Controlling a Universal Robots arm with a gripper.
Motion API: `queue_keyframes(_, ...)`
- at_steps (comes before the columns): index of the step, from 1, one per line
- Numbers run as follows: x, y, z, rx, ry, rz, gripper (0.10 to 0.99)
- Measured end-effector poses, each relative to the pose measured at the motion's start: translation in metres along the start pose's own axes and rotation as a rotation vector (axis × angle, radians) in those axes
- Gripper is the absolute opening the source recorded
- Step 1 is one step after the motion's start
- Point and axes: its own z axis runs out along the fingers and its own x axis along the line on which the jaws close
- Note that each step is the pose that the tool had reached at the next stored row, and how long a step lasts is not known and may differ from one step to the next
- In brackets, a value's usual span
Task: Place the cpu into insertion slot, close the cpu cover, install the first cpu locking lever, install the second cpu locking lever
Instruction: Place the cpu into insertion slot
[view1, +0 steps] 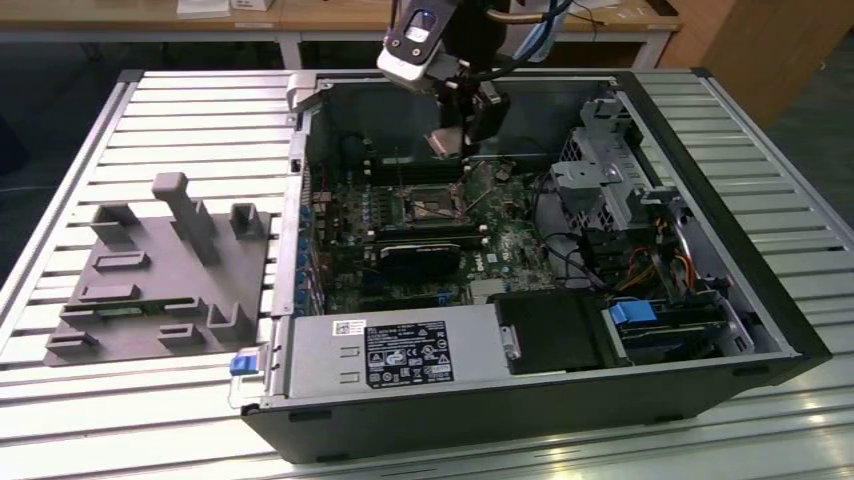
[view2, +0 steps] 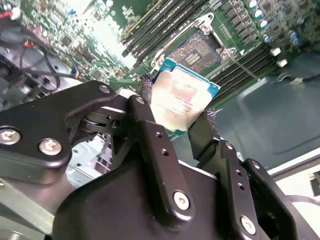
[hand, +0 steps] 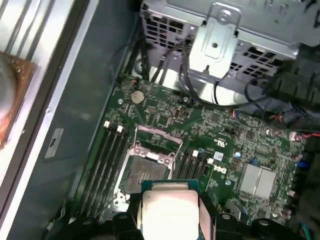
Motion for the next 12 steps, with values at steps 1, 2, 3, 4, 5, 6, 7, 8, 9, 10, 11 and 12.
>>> queue_keyframes(1,0.0,0.0,0.0005,0.0,-0.0017,0.019,0.537)
queue_keyframes(2,0.0,-0.0001,0.0009,-0.001,-0.0033,0.037,0.537)
queue_keyframes(3,0.0,-0.0001,0.0014,-0.001,-0.0049,0.055,0.537)
queue_keyframes(4,0.0,-0.0002,0.0018,-0.001,-0.0065,0.073,0.537)
queue_keyframes(5,0.0,-0.0002,0.0023,-0.002,-0.0081,0.091,0.537)
queue_keyframes(6,-0.0001,-0.0003,0.0028,-0.002,-0.0097,0.108,0.537)
queue_keyframes(7,-0.0001,-0.0003,0.0033,-0.002,-0.0114,0.128,0.537)
queue_keyframes(8,-0.0001,-0.0003,0.0038,-0.003,-0.013,0.146,0.537)
queue_keyframes(9,-0.0001,-0.0004,0.0045,-0.003,-0.0146,0.164,0.537)
queue_keyframes(10,-0.0001,-0.0005,0.0052,-0.004,-0.0162,0.182,0.537)
queue_keyframes(11,-0.0001,-0.0005,0.0059,-0.004,-0.0179,0.2,0.537)
queue_keyframes(12,-0.0001,-0.0006,0.0067,-0.004,-0.0193,0.216,0.537)
